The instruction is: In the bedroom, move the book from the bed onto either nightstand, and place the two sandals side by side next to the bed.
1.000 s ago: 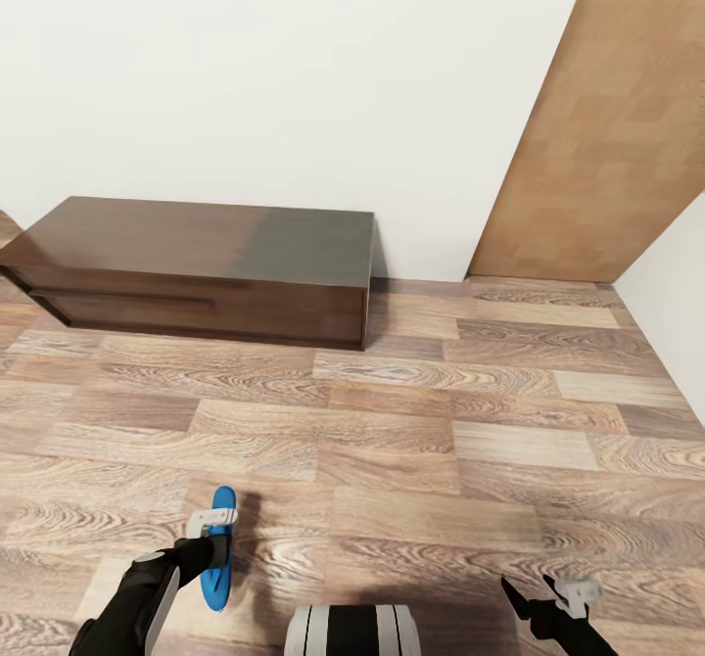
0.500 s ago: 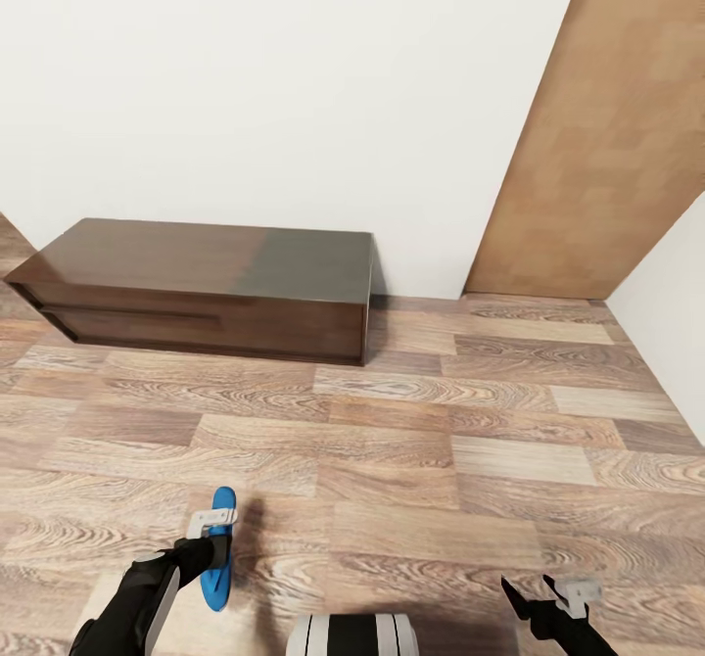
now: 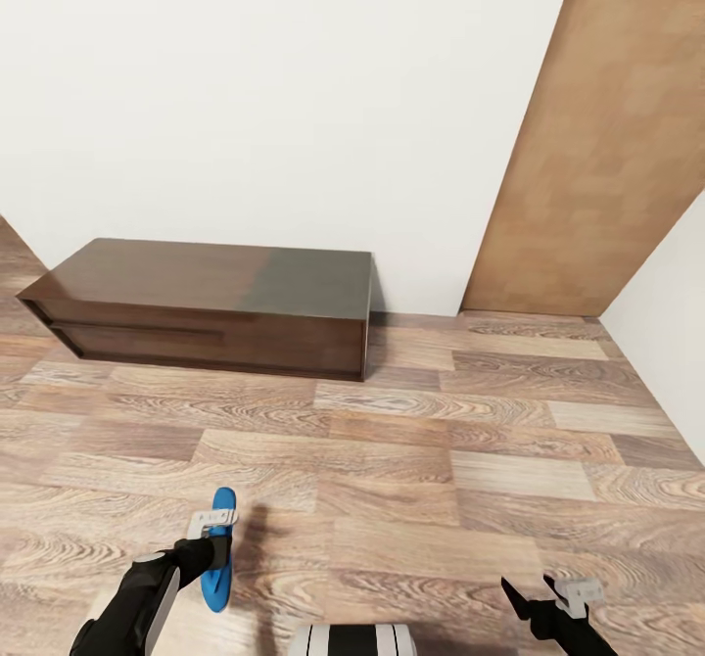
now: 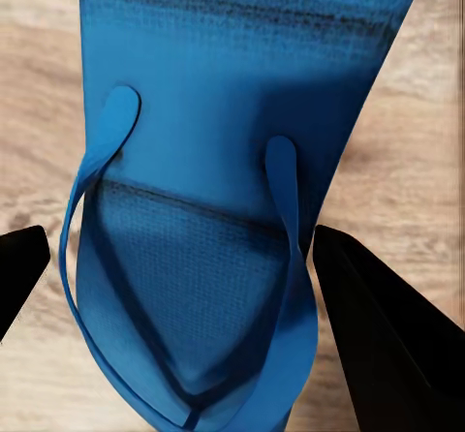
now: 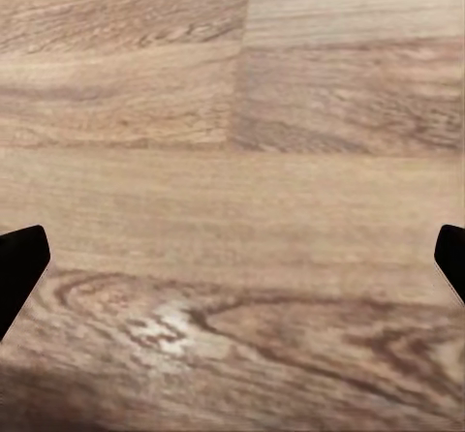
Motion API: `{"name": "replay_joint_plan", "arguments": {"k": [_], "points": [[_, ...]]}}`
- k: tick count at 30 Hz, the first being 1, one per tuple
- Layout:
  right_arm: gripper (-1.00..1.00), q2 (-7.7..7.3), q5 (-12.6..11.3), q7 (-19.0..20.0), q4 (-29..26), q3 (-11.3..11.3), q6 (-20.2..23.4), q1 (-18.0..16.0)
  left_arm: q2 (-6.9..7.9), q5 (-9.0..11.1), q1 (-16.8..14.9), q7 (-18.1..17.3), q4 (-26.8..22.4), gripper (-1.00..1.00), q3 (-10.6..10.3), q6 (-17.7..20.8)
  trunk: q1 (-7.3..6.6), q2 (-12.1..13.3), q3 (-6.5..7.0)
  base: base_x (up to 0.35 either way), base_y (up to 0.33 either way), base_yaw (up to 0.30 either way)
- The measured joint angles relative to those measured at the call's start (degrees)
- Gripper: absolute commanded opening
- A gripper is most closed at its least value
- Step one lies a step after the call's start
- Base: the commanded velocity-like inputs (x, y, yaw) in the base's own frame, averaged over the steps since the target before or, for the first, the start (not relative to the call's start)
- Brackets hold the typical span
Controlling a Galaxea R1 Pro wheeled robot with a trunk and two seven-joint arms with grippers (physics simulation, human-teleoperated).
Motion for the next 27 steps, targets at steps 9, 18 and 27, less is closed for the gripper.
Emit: {"name": "replay_joint_plan", "arguments": {"k": [9,18,27], "points": [[1.00,0.00,0.01,0.00,-0.01,0.00,0.00,0.00,0.00,-0.01,0.00,0.00,1.48,-1.00,-0.01,-0.06,-0.23,0.12,1.99,0.000,0.000,0.000],[1.00,0.00,0.01,-0.04,0.02,0.00,0.00,0.00,0.00,0.00,0.00,0.00,2.00,-1.00,-0.01,-0.09,-0.46,0.24,3.99,0.000,0.000,0.000],[1.00,0.00,0.01,-0.05,0.06,0.00,0.00,0.00,-0.01,0.00,0.00,0.00,2.02,-1.00,-0.02,-0.09,-0.70,0.36,5.99,0.000,0.000,0.000]]}}
